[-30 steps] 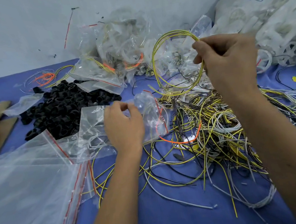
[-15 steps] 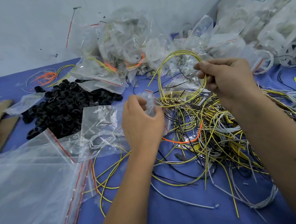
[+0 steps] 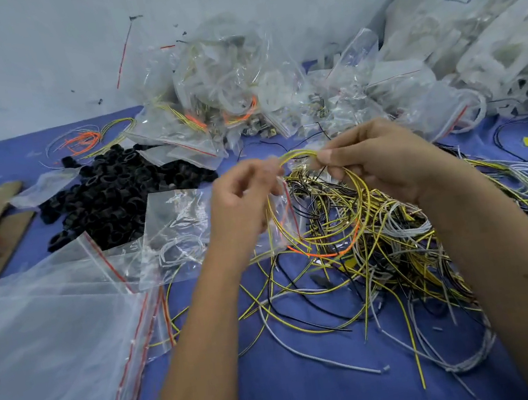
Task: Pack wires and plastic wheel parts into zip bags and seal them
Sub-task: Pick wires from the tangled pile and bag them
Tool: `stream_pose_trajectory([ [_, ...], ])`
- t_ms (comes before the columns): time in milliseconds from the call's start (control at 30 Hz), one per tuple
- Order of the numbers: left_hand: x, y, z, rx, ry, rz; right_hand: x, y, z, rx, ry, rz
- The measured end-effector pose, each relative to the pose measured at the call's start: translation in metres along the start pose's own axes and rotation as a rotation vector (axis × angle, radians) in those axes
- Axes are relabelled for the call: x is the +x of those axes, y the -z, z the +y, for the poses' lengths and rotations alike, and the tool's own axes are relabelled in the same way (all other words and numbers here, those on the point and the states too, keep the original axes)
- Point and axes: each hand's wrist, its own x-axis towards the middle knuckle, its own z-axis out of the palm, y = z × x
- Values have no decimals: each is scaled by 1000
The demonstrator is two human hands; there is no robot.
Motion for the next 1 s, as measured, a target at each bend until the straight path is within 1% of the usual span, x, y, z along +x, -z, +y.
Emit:
stream_pose_trajectory([
  [67, -3, -6, -5, 82, -55, -29, 2, -4, -1, 96, 12, 74],
  [167, -5, -12, -11, 9, -20, 28, 0, -14, 1, 243, 22, 173],
  [233, -4, -18, -11, -71, 2, 91, -4, -25, 5, 307, 31, 178],
  [300, -3, -23, -11, -147, -6, 154, -8, -38, 9, 331, 19, 143],
  [367, -3, -27, -12, -208, -7, 225, -11, -52, 11, 276, 13, 132],
  [433, -2, -29, -14, -239, 13, 273, -12, -64, 15, 161, 57, 164],
  [500, -4, -33, -16, -222, 19, 290, -12, -70, 16, 61, 107, 171],
  [600, -5, -35, -16, -199, -4, 315, -11, -70, 17, -119, 183, 127],
  [667, -4, -34, -15, -204, -18, 325, -10, -67, 19, -262, 237, 167],
  [700, -5, -34, -13, -208, -17, 319, -10, -67, 19, -271, 255, 201],
  [733, -5, -32, -10, -221, -11, 301, -10, -66, 19, -220, 258, 231],
  [800, -6, -28, -5, -260, -17, 262, -9, -63, 17, -1, 220, 272],
  [833, -6, -24, -5, -233, -35, 271, -8, -59, 15, 92, 190, 297],
  [867, -6, -20, -6, -140, -57, 301, -7, -54, 12, 149, 160, 327],
  [900, -5, -18, -9, 14, -85, 335, -7, -49, 10, 170, 134, 353],
  [933, -4, -17, -12, 180, -105, 354, -7, -42, 9, 161, 110, 370],
  [1000, -6, -19, -18, 475, -80, 345, -6, -30, 8, 49, 53, 365],
])
